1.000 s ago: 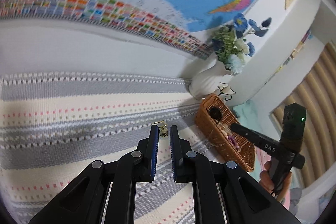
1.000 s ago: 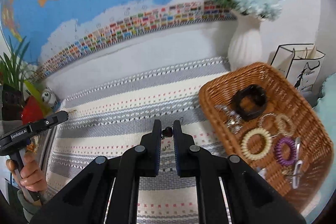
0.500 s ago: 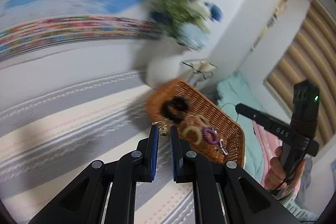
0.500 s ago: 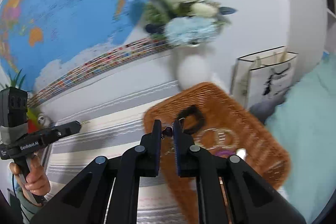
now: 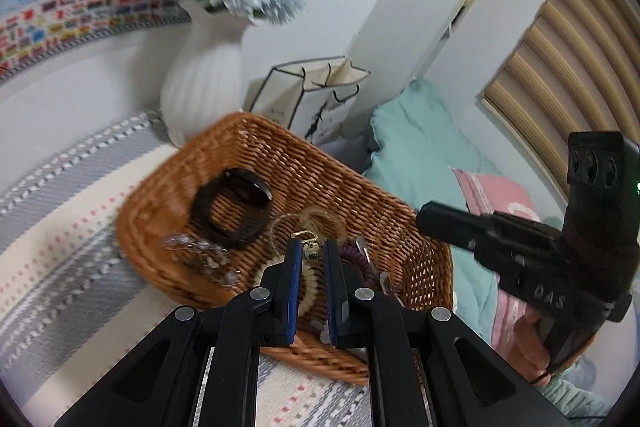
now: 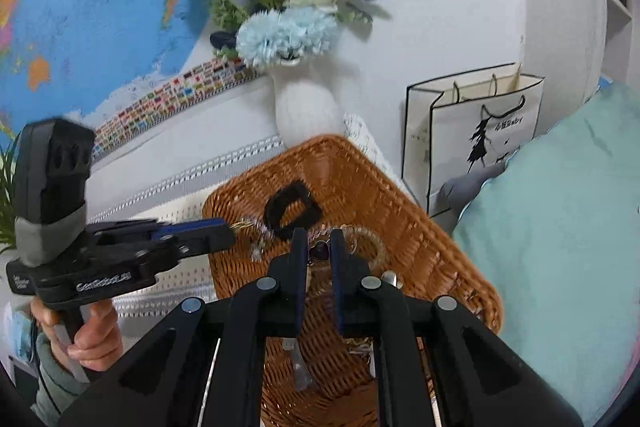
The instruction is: Organize jewelry
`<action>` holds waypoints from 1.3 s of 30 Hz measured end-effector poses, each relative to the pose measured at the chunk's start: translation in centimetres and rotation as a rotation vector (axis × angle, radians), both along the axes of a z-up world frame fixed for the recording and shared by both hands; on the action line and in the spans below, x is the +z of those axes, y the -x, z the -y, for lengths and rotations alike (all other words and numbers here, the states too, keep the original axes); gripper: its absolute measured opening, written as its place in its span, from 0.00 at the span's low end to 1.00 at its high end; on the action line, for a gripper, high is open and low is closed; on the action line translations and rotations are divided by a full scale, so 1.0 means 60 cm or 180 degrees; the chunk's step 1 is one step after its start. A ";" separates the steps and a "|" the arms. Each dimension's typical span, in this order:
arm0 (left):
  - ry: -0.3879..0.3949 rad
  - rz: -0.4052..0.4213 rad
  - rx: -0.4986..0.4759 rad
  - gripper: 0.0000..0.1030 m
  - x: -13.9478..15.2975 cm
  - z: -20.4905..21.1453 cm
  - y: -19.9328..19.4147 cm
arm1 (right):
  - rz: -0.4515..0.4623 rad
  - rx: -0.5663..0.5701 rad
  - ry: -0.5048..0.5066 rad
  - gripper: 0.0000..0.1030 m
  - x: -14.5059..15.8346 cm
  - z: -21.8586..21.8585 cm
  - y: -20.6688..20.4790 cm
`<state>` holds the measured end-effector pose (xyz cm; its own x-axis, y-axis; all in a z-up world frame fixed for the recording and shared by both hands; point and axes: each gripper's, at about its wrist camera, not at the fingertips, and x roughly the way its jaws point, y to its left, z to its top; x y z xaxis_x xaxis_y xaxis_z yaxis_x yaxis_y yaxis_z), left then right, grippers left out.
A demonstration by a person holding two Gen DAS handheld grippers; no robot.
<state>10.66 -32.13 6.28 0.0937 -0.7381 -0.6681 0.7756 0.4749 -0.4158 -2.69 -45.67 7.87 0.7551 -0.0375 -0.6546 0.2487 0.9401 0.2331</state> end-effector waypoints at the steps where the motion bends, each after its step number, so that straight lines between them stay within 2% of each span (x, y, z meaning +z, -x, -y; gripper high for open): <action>1: -0.0012 -0.0029 -0.0017 0.10 -0.006 0.006 -0.001 | -0.0028 0.0031 -0.0019 0.12 -0.005 -0.001 0.000; 8: -0.0123 -0.0016 -0.0305 0.10 -0.029 0.040 0.019 | -0.0309 0.0186 0.0000 0.12 -0.046 -0.013 0.003; 14: -0.0231 -0.0021 -0.0387 0.10 -0.043 0.059 0.033 | -0.0369 0.0174 -0.0010 0.12 -0.061 -0.010 0.013; 17: -0.0260 -0.0080 -0.0412 0.12 -0.049 0.061 0.033 | -0.0402 0.0184 -0.0061 0.16 -0.063 -0.004 0.018; 18: -0.0261 -0.0101 -0.0425 0.16 -0.050 0.062 0.034 | -0.0397 0.0173 -0.0066 0.17 -0.063 -0.002 0.022; 20: -0.0265 -0.0181 -0.0447 0.30 -0.054 0.060 0.033 | -0.0397 0.0170 -0.0074 0.22 -0.061 -0.001 0.027; 21: -0.0259 -0.0216 -0.0440 0.42 -0.055 0.057 0.032 | -0.0391 0.0173 -0.0081 0.26 -0.060 -0.002 0.030; 22: -0.0238 -0.0223 -0.0416 0.46 -0.055 0.052 0.032 | -0.0384 0.0172 -0.0084 0.31 -0.058 -0.001 0.033; 26: -0.0245 -0.0163 -0.0362 0.46 -0.049 0.034 0.039 | -0.0316 0.0170 -0.0088 0.32 -0.049 -0.001 0.045; 31: -0.0272 0.0106 -0.0133 0.46 -0.026 -0.011 0.056 | -0.0241 0.0174 -0.0093 0.32 -0.040 -0.008 0.052; 39: -0.0399 0.1035 0.0697 0.48 0.029 -0.113 0.115 | -0.0064 0.0076 0.0170 0.32 -0.029 -0.059 0.077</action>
